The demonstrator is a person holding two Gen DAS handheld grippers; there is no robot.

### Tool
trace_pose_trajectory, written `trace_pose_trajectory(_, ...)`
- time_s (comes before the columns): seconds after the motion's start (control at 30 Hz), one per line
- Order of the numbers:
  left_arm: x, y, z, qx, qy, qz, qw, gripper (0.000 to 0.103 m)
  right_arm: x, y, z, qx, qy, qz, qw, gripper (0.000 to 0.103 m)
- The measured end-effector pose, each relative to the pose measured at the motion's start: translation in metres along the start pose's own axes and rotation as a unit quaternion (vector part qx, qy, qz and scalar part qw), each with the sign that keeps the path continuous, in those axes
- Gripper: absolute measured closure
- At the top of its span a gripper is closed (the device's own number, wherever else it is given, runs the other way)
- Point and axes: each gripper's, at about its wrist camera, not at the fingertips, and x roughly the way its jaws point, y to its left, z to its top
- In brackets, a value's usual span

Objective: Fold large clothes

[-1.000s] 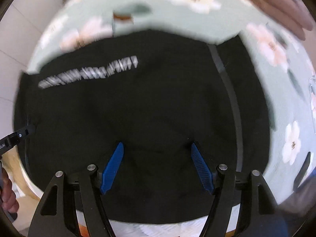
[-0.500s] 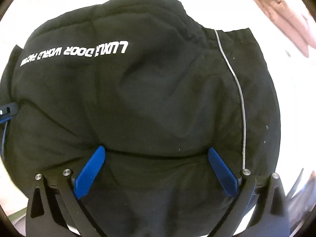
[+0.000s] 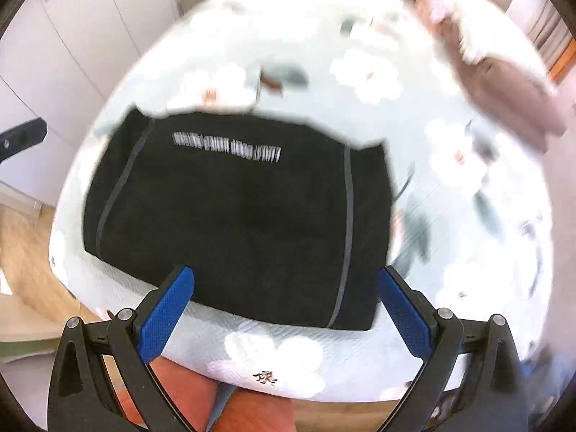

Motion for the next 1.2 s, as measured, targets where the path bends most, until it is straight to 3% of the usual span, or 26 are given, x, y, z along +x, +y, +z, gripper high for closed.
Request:
trace_pose_trajectory(0.17,-0.075,-0.028,0.025,0.003,-0.076,-0.026,0.9967,0.049,-0.057,0.014,0.032,0.022,-0.062,0.008,0.998,0.001)
trace_pose_trajectory(0.43,-0.156,-0.073,0.036,0.035,-0.154,0.006,0.9875,0.048,-0.135,0.030,0.049,0.022,-0.129,0.014,0.991,0.001)
trace_pose_trajectory(0.6,-0.173,-0.096,0.034,0.048,-0.156,0.037,0.9858,0.044,-0.148,0.033,0.054,0.023,-0.151,0.015,0.988,0.001)
trace_pose_trajectory(0.77,-0.179,-0.111,0.029,0.045,-0.157,0.053,0.9852,0.044,-0.146,0.027,0.055,0.036,-0.146,0.021,0.988,0.001)
trace_pose_trajectory(1.2,-0.161,-0.118,0.017,0.011,-0.123,0.071,0.9898,0.044,-0.134,0.008,0.042,0.058,-0.133,0.029,0.989,0.001)
